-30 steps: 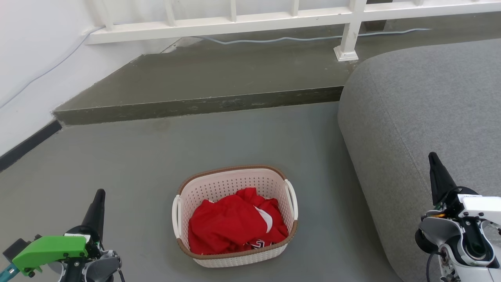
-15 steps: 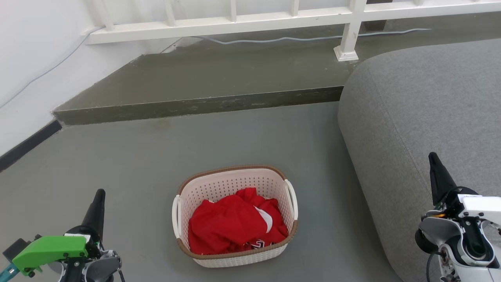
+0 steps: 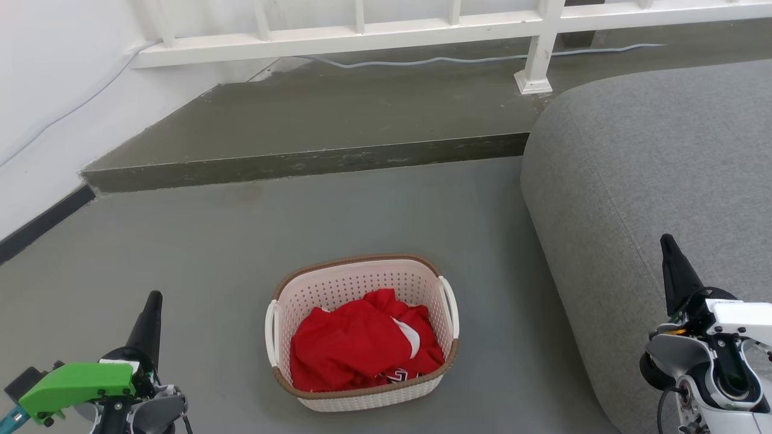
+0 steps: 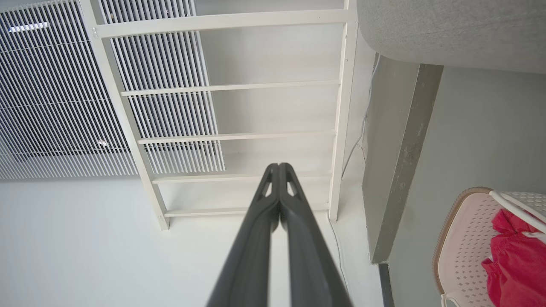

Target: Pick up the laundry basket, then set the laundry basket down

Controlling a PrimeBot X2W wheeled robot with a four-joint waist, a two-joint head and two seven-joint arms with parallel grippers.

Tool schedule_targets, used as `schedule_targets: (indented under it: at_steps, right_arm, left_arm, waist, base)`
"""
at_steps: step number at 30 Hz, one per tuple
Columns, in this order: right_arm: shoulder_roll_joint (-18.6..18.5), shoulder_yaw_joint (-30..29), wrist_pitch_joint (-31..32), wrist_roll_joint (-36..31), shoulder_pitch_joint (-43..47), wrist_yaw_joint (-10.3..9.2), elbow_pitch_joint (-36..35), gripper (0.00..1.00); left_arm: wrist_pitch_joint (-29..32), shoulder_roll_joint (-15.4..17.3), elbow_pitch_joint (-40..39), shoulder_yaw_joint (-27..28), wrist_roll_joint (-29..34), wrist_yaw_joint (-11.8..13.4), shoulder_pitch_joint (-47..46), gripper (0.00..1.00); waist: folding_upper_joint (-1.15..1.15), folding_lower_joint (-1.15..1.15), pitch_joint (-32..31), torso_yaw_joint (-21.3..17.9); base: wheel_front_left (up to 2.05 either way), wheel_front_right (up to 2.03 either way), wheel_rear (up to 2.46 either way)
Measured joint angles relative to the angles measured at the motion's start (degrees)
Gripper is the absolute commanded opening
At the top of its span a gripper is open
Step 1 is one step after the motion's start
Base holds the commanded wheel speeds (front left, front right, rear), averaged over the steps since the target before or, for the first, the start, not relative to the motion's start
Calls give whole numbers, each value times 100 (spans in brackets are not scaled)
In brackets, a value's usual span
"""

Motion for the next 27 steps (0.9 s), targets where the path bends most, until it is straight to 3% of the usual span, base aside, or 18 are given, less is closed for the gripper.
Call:
schedule_targets:
  at_steps: [27]
  right_arm:
    - [7,-16,0,-1,0,0,-2,0]
  left_arm:
    - [0,-1,-2,-1,0,0,0,0]
  waist:
    - [0,0,1,0]
  base:
    - [0,0,0]
